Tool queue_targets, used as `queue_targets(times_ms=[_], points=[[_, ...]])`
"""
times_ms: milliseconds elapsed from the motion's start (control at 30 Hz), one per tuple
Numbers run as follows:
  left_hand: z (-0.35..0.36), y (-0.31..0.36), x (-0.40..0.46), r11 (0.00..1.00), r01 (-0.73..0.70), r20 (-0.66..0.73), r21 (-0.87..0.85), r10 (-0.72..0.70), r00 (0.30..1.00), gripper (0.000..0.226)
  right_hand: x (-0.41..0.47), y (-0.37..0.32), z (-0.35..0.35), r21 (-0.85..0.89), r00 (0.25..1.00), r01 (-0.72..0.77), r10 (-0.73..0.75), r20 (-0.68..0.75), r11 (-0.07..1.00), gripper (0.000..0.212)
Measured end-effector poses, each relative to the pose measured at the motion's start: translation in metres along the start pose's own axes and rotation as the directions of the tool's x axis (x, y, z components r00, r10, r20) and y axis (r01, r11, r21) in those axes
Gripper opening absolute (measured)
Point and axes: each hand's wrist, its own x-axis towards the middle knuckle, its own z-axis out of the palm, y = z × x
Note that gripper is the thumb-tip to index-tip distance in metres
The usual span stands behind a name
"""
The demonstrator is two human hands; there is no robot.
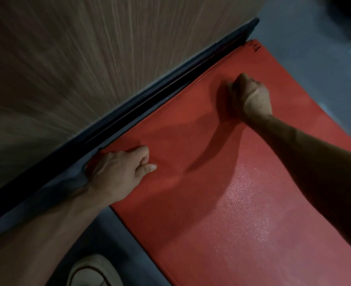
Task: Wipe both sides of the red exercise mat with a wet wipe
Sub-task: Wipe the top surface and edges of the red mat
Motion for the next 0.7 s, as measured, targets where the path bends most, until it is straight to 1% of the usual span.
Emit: queue_targets(times_ms=[67, 133, 267, 333, 367, 400, 433, 467, 500, 533, 567, 600, 633, 667, 700], points=[[-0.001, 0.001, 0.000, 1.000, -0.005, -0.009, 0.014, 0.005, 1.000, 0.039, -0.024, -0.024, 0.009, 0.130, 0.993, 0.095, -0.103, 0.056, 0.987, 0.040], [-0.002, 0.001, 0.001, 1.000, -0.010, -0.016, 0.021, 0.010, 1.000, 0.039, -0.055, -0.044, 0.011, 0.229, 0.966, 0.208, -0.237, 0.106, 0.951, 0.038], [-0.002, 0.002, 0.001, 1.000, -0.014, -0.012, 0.024, 0.015, 1.000, 0.038, -0.057, -0.042, 0.005, 0.207, 0.891, 0.386, -0.421, 0.168, 0.899, 0.038], [-0.002, 0.001, 0.001, 0.999, 0.003, 0.003, 0.033, -0.004, 1.000, 0.038, -0.047, -0.037, -0.003, 0.188, 0.818, 0.500, -0.533, 0.216, 0.845, 0.040], [-0.001, 0.000, 0.001, 0.999, 0.010, 0.008, 0.033, -0.010, 1.000, 0.038, -0.040, -0.036, -0.007, 0.181, 0.792, 0.535, -0.565, 0.231, 0.825, 0.042], [-0.001, 0.000, 0.001, 1.000, 0.011, 0.010, 0.026, -0.011, 1.000, 0.039, -0.031, -0.035, -0.009, 0.145, 0.797, 0.543, -0.563, 0.221, 0.827, 0.045], [-0.001, 0.000, 0.001, 1.000, 0.005, 0.008, 0.013, -0.005, 1.000, 0.040, -0.020, -0.032, -0.007, 0.080, 0.835, 0.513, -0.518, 0.185, 0.855, 0.047], [0.000, 0.000, 0.001, 1.000, -0.004, 0.003, 0.004, 0.004, 1.000, 0.040, -0.006, -0.028, -0.004, 0.006, 0.892, 0.433, -0.430, 0.136, 0.901, 0.046], [0.000, 0.000, 0.001, 1.000, -0.007, -0.001, 0.003, 0.007, 1.000, 0.040, 0.007, -0.025, -0.002, -0.053, 0.952, 0.297, -0.292, 0.086, 0.953, 0.044], [0.000, 0.000, 0.000, 1.000, -0.005, -0.001, 0.005, 0.005, 1.000, 0.039, 0.011, -0.025, 0.002, -0.061, 0.984, 0.175, -0.173, 0.034, 0.983, 0.042], [0.000, -0.001, 0.000, 1.000, -0.002, -0.002, 0.010, 0.002, 1.000, 0.038, 0.008, -0.031, 0.007, -0.043, 0.994, 0.107, -0.107, 0.002, 0.993, 0.039], [0.000, 0.000, 0.000, 1.000, -0.004, -0.006, 0.015, 0.004, 1.000, 0.038, -0.003, -0.039, 0.015, -0.006, 0.994, 0.111, -0.111, -0.020, 0.994, 0.034], [0.000, 0.001, 0.001, 1.000, -0.006, -0.009, 0.024, 0.006, 1.000, 0.037, -0.023, -0.053, 0.019, 0.048, 0.984, 0.177, -0.176, -0.013, 0.983, 0.027], [-0.001, 0.002, 0.001, 0.999, -0.005, -0.012, 0.035, 0.005, 1.000, 0.037, -0.050, -0.069, 0.023, 0.119, 0.955, 0.292, -0.295, 0.013, 0.949, 0.021], [-0.001, 0.002, 0.001, 0.999, 0.002, -0.016, 0.046, -0.001, 1.000, 0.037, -0.080, -0.084, 0.022, 0.177, 0.891, 0.432, -0.449, 0.068, 0.884, 0.014]])
